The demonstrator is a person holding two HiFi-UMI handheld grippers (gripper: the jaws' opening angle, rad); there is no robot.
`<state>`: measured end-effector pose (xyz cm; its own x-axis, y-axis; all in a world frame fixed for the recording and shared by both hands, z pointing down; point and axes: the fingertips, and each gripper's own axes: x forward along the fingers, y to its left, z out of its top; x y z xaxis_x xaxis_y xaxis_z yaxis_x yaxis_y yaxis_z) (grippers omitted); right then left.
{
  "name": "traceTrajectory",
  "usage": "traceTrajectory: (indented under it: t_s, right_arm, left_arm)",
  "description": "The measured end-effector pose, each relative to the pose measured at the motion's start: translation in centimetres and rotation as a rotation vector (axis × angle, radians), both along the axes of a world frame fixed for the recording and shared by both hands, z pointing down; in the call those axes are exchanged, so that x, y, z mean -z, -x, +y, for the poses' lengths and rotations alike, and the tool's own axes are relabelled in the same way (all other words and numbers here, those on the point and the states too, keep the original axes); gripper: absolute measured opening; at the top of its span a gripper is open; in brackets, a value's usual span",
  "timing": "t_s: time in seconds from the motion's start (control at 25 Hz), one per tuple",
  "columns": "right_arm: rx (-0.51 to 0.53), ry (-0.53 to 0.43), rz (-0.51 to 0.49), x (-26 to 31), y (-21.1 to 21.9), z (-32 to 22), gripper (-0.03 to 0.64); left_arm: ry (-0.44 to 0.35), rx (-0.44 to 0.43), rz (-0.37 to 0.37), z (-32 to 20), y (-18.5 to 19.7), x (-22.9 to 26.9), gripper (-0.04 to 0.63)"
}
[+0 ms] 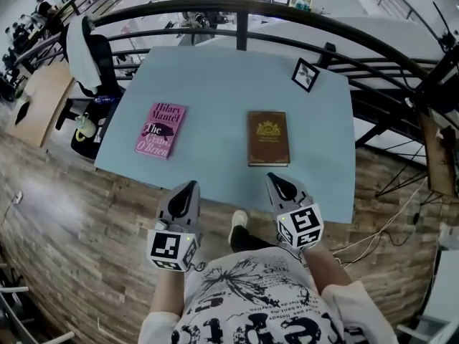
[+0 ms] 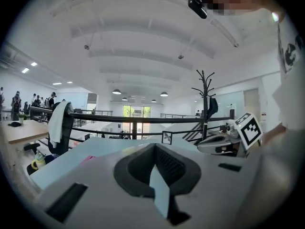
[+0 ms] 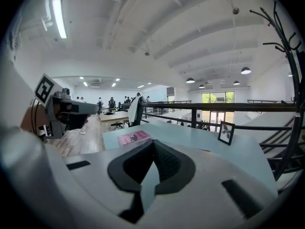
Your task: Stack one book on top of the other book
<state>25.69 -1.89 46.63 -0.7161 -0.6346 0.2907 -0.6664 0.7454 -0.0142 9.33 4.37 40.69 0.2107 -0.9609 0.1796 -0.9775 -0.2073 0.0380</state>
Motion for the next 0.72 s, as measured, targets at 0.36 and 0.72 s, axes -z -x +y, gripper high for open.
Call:
traceTrajectory:
  t_s: [0.36, 0.72]
  right_arm:
    - [-0.109, 0.013, -0.003, -0.8, -1.4, -11.3, -0.007]
    - [-0.201, 0.077, 0.072, -4.0, -5.0, -14.9, -0.007]
  left_arm:
    - [0.0, -0.111, -0.02, -12.8, -0.5, -0.3, 0.008]
    - [0.051, -0.195, -0.012, -19.0, -2.8, -3.1, 0.008]
